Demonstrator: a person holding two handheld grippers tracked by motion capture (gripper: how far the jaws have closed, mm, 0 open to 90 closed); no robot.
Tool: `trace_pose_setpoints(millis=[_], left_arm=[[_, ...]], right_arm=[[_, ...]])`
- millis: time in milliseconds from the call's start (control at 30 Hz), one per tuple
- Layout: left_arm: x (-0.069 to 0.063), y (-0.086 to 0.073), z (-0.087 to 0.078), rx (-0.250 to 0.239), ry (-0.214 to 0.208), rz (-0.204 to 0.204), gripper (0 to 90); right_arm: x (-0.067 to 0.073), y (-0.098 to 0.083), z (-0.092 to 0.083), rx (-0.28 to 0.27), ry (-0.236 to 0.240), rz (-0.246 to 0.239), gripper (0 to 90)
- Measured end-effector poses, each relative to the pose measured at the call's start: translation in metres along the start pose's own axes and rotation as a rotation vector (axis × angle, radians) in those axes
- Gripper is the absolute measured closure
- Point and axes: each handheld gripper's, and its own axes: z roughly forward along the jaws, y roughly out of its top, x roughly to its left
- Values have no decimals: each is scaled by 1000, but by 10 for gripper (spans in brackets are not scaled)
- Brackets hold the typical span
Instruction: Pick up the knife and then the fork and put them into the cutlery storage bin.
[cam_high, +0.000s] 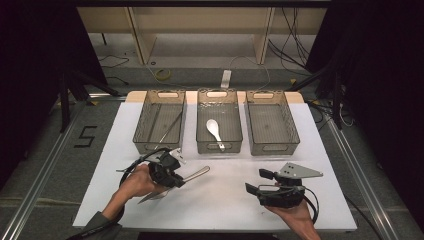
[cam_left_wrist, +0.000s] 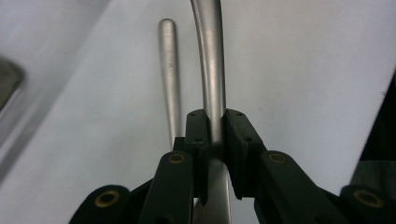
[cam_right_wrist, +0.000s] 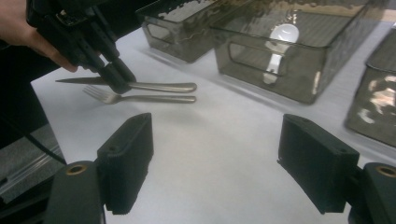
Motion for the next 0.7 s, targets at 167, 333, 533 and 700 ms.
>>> trace_pose_setpoints(millis=[167,333,533,700], left_arm=[[-9,3,3,15,-32,22,794],[-17,7,2,9,-61,40,794],[-24,11,2,4,-84,40,794],[-28,14,2,8,-86,52,794]], right_arm=[[11,2,10,29,25,-53,273],[22,4,23,56,56,-97,275],[35,7,37,89,79,-148,278],[44,7,47,109,99,-184,278]])
